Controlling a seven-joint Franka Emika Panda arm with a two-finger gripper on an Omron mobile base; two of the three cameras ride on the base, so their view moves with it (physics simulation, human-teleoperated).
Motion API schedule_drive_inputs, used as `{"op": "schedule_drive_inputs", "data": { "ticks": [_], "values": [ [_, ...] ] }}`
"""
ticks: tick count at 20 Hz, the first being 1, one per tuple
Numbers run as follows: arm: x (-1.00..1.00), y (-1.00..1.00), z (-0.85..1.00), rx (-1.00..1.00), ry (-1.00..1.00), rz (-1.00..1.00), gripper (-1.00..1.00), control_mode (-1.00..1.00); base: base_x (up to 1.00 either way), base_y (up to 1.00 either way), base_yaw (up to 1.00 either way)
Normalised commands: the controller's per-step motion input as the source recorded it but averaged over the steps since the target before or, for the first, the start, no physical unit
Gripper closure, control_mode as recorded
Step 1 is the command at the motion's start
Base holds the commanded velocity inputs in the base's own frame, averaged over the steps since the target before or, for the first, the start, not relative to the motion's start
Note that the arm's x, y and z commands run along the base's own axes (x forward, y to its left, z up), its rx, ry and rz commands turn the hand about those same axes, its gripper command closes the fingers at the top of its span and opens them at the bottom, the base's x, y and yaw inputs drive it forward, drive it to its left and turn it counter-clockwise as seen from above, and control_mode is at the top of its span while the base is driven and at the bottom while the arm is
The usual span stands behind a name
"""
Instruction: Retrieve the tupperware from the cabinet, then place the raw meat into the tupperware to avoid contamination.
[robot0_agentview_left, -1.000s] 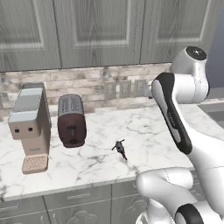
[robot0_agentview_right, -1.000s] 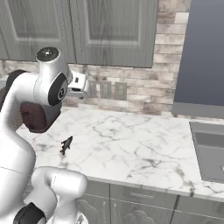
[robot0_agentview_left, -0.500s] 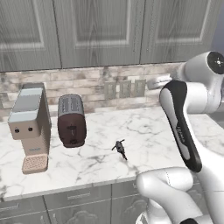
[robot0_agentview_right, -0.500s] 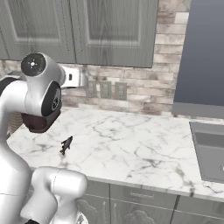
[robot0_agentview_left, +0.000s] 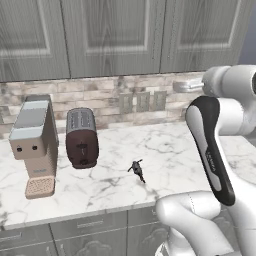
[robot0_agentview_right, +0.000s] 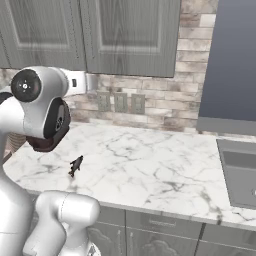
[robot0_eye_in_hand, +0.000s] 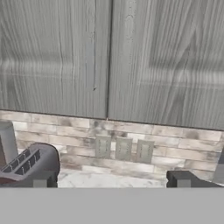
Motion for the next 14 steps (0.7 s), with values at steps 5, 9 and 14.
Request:
{"op": "schedule_drive_inputs", "data": {
  "ticks": [5,9,14],
  "values": [
    [-0.05,0.0,0.39,0.0,-0.16,0.0,-1.0,-1.0,0.0,0.0,0.0],
    [0.0,-0.03,0.2,0.01,-0.09,0.0,-1.0,-1.0,0.0,0.0,0.0],
    [0.0,-0.08,0.06,0.02,-0.06,0.0,-1.0,-1.0,0.0,0.0,0.0]
  ]
}}
